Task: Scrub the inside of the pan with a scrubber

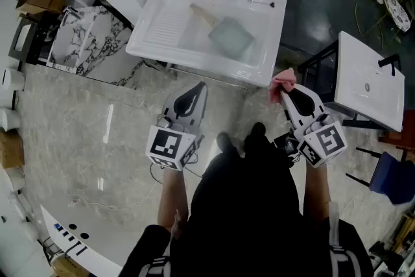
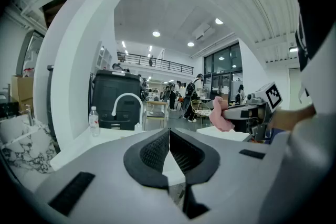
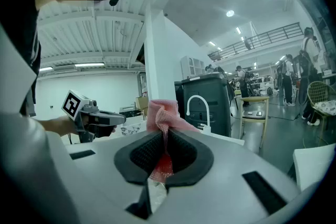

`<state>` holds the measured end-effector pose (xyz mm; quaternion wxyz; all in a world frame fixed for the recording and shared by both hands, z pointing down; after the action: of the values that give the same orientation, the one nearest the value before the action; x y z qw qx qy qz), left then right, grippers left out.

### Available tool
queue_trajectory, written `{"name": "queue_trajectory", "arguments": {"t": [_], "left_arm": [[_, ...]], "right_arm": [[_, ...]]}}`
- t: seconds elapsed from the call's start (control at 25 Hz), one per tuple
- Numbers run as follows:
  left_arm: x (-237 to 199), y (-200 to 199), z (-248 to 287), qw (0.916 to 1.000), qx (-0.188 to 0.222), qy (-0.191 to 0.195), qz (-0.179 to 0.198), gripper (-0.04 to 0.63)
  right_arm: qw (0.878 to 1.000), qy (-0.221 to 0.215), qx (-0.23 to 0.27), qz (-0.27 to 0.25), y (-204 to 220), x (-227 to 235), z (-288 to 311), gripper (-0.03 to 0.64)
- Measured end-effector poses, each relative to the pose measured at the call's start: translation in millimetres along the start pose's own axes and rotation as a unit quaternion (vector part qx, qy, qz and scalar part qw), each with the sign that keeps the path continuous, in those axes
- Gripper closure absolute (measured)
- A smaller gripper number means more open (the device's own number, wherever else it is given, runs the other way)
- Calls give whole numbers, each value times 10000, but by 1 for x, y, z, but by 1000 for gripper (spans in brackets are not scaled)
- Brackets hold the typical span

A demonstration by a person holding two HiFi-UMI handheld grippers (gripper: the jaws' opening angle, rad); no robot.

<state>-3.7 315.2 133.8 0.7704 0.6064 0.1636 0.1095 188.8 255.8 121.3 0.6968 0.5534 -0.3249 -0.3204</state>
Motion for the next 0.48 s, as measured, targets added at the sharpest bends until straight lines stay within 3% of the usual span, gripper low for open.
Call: {"name": "queue_trajectory", "arguments": {"t": [0.48], "left_arm": [[8,-3,7,9992,-56,372,149,561]], "right_arm": [[9998,119,155,-103,-8,-13,-2,577]]}}
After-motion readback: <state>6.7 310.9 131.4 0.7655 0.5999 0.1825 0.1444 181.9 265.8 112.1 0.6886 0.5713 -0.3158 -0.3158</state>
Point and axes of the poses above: the fingertips, and each gripper's own axes: z forward along the fingers, x to its right, y out of its underside, the point moved 2 cm from there along -z, backward along the fingers, and after that the axes turned 5 degrees about y, right-handed, at the moved point
